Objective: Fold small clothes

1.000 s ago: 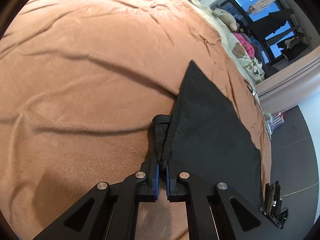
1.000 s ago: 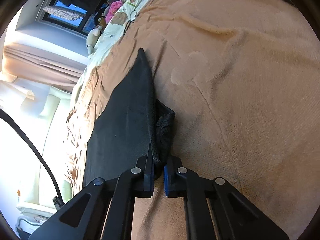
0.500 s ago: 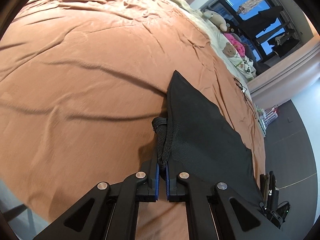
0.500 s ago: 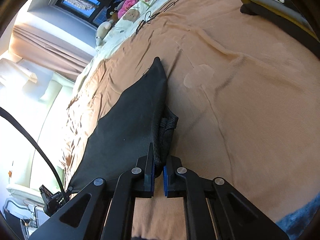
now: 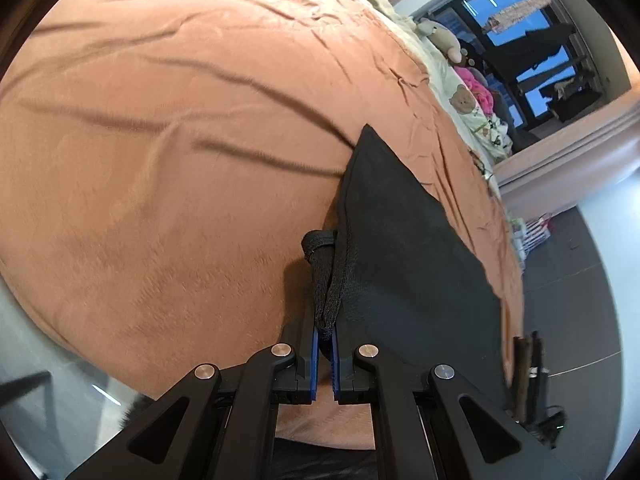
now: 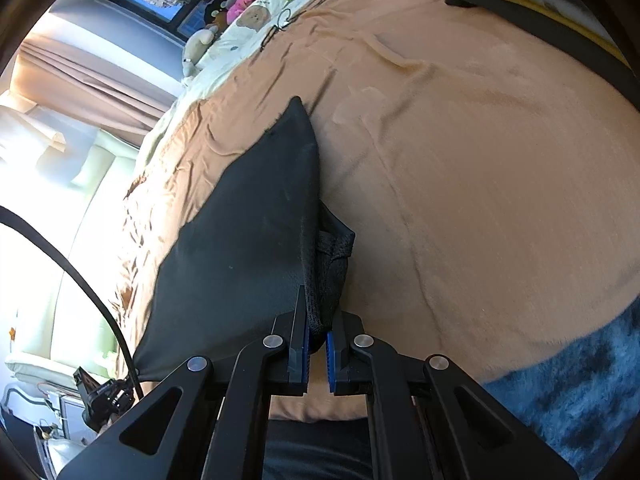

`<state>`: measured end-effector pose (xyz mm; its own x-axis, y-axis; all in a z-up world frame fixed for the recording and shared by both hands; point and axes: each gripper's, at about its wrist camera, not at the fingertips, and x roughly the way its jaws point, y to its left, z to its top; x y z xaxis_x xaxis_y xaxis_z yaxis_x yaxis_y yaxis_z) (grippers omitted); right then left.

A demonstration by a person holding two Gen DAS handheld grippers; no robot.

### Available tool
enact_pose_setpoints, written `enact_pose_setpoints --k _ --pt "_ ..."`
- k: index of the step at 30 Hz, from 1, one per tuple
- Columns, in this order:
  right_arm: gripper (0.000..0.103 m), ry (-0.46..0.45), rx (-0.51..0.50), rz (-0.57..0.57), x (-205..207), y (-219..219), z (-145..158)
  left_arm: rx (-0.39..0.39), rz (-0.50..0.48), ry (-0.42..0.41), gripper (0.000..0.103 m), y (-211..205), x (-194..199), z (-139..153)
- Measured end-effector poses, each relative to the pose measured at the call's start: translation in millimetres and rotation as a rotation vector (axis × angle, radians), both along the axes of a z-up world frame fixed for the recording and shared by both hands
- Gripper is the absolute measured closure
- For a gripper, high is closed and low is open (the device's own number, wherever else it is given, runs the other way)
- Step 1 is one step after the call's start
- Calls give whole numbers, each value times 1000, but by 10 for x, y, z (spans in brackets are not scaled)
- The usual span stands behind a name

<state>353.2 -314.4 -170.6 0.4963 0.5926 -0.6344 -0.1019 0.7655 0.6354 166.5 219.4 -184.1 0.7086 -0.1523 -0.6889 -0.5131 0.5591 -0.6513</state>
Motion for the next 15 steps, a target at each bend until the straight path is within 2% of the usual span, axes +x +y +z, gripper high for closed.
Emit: enact_pose_setpoints --k 3,5,6,8,15 --pt "96 36 -29 -18 9 0 -36 1 8 10 98 -14 -6 -42" --pt "85 32 -59 -30 -39 -13 15 -16 6 10 95 -26 -9 -82" --pt "81 22 -70 -35 -63 -24 64 -31 10 6 90 -22 -17 -108" --pt "65 -5 -80 -42 -118 -66 192 -51 25 10 82 -11 -33 -154" --pt "65 -81 -162 -21 -291 -8 595 -106 39 -13 77 -22 -62 -269"
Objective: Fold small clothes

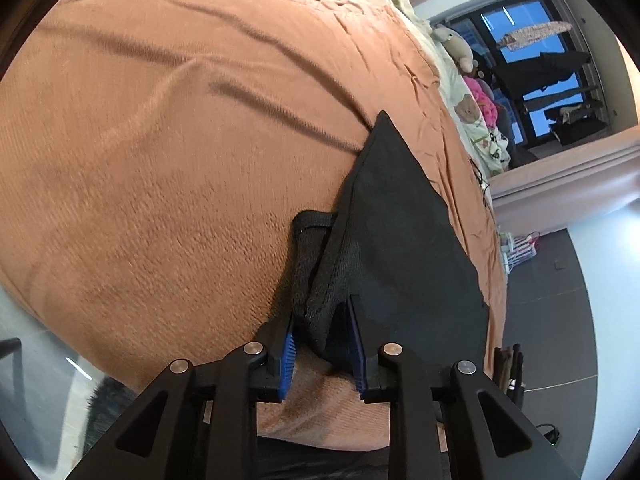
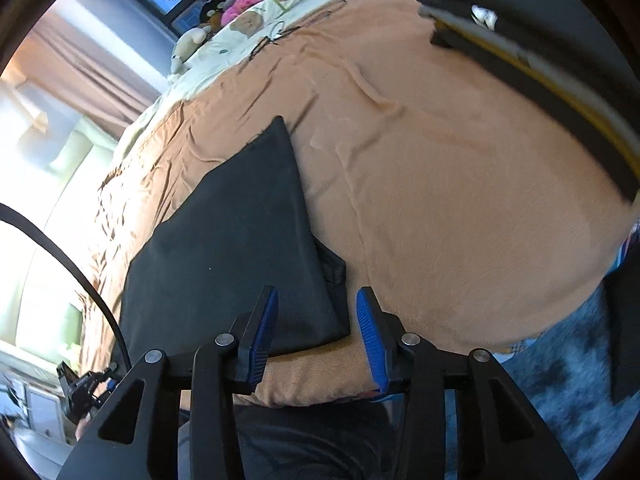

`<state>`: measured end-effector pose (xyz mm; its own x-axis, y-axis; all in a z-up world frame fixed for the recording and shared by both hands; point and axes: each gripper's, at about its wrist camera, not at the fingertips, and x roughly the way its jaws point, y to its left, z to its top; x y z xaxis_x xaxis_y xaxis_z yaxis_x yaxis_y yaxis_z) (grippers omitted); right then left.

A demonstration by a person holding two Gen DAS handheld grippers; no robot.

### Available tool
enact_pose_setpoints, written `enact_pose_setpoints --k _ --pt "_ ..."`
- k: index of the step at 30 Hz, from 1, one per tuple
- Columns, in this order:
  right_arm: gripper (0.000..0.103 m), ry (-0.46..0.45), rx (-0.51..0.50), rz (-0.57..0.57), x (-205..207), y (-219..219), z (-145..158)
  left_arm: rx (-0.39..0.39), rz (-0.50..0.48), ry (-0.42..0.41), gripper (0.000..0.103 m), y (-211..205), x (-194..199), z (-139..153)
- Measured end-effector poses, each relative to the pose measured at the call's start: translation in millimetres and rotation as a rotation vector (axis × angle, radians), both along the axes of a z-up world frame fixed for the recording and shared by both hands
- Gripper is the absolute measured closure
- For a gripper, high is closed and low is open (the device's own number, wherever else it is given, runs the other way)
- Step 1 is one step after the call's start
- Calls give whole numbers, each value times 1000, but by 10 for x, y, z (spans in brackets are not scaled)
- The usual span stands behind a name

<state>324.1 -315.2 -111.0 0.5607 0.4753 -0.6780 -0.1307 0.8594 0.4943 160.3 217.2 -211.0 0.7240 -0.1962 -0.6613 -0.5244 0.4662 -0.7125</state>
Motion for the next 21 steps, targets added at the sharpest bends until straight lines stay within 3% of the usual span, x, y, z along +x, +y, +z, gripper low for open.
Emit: enact_pose_setpoints --k 12,21 --pt "65 -64 -62 155 1 687 341 -21 4 -26 77 38 -5 -9" --pt "65 -52 -105 330 181 1409 324 -39 12 -46 78 86 2 -28"
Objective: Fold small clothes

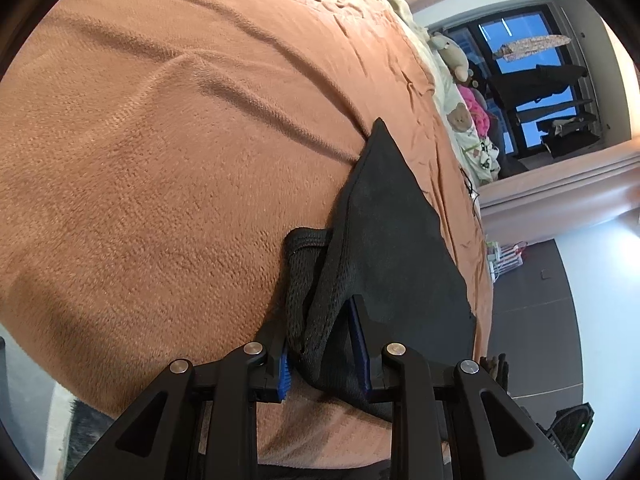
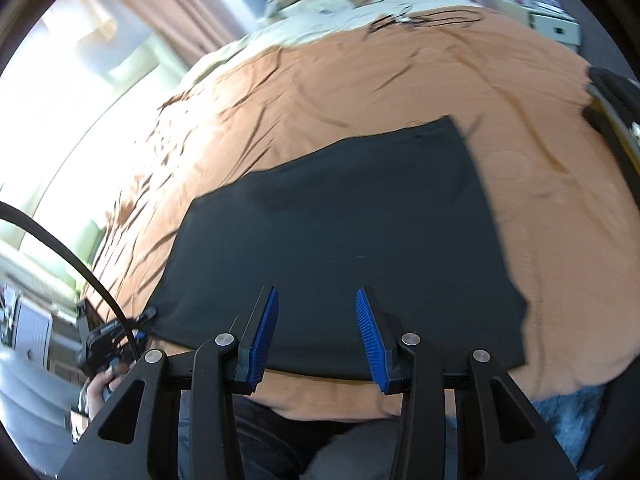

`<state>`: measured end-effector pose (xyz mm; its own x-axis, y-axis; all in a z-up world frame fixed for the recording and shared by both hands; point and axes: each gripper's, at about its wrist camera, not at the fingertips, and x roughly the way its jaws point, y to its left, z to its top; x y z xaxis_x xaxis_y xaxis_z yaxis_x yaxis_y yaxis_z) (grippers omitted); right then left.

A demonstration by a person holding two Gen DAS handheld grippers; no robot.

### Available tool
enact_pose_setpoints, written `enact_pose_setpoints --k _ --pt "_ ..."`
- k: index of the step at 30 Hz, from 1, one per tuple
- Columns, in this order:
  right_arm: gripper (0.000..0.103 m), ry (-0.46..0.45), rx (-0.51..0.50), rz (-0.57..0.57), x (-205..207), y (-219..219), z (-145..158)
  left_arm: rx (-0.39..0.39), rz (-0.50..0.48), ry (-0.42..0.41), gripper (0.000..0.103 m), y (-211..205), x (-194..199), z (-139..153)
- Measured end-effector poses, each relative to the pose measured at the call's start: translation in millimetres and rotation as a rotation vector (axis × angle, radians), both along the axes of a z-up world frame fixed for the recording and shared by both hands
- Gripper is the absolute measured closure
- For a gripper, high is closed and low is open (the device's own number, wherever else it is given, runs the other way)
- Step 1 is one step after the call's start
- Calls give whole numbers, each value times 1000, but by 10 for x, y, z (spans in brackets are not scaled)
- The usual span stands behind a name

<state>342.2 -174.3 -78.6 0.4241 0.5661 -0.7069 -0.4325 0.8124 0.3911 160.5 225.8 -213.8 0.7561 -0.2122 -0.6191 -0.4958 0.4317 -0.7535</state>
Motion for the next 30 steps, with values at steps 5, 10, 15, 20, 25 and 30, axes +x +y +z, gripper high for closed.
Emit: enact_pose_setpoints --k 5,10,15,20,25,30 --pt "65 35 -58 86 123 388 -153 -8 -2 -3 87 -6 -27 14" --pt "65 73 -134 161 320 784 -294 -19 -5 -14 93 8 -63 15" --pt "70 112 -187 214 495 1090 -454 -23 -8 -19 94 19 -83 23" --pt "84 134 -245 270 667 1328 -607 -28 -4 -18 95 17 -83 21" --pt "86 145 -283 270 880 1508 -729 -30 6 -10 96 -9 -99 13" --pt "86 136 -292 261 1083 1654 -760 -59 26 -1 96 -6 -133 -30"
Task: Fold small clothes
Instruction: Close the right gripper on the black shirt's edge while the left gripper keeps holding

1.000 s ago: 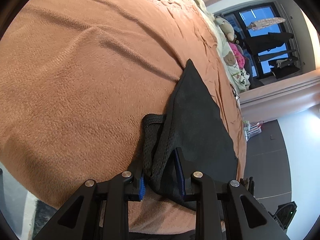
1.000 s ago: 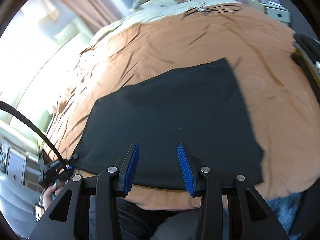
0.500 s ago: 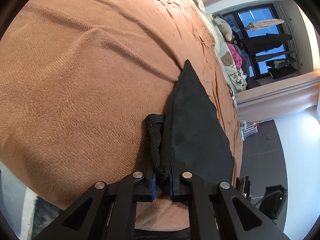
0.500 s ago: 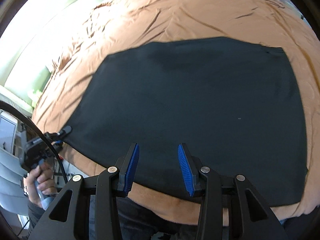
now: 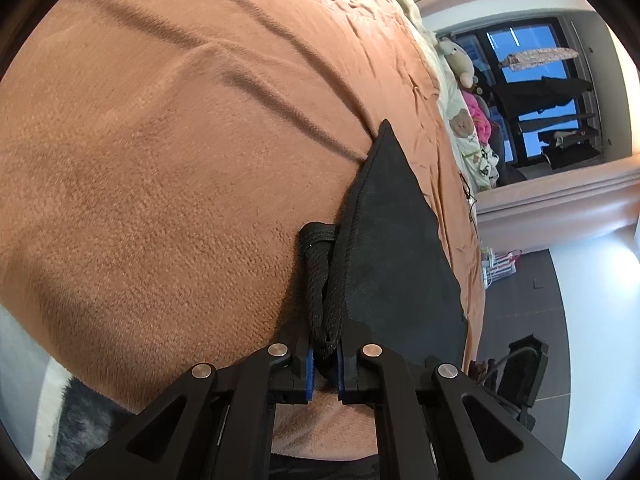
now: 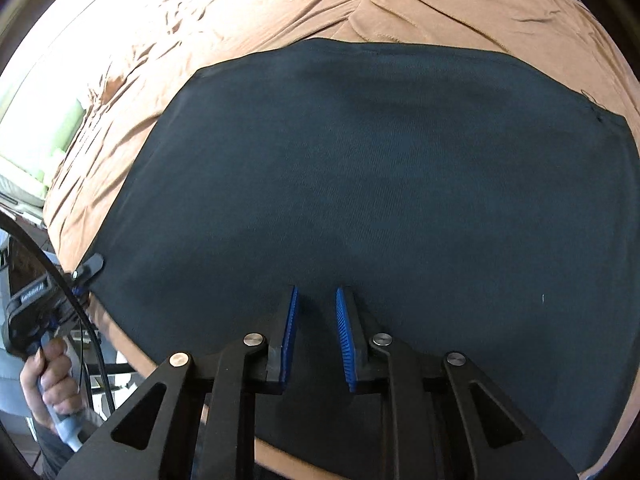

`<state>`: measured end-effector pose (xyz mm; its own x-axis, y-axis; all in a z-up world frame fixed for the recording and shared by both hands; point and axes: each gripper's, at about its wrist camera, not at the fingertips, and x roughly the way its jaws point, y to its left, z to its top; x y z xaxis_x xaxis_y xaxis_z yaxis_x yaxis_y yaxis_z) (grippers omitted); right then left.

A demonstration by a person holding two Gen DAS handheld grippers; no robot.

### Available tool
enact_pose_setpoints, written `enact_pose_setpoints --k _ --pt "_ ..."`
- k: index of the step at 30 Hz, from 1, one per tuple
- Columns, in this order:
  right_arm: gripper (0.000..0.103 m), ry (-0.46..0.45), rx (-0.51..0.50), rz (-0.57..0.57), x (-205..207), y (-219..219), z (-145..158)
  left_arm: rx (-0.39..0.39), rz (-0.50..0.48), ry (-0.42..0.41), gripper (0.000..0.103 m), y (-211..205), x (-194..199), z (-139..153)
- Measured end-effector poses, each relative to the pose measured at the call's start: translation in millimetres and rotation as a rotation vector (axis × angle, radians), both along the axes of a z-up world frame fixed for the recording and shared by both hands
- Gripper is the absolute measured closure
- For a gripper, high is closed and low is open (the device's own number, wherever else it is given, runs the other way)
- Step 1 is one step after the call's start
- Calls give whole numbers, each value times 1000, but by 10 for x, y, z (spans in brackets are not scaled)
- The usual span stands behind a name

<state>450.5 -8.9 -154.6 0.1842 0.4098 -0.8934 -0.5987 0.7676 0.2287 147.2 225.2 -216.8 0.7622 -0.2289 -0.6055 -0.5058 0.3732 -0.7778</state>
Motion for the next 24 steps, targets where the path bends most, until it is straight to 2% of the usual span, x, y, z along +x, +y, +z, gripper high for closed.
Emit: enact_pose_setpoints --k 15,24 --pt "87 25 36 -49 838 441 18 -20 25 21 96 -23 -22 1" --pt "88 -19 20 -99 1318 714 54 -17 27 33 96 -35 12 6"
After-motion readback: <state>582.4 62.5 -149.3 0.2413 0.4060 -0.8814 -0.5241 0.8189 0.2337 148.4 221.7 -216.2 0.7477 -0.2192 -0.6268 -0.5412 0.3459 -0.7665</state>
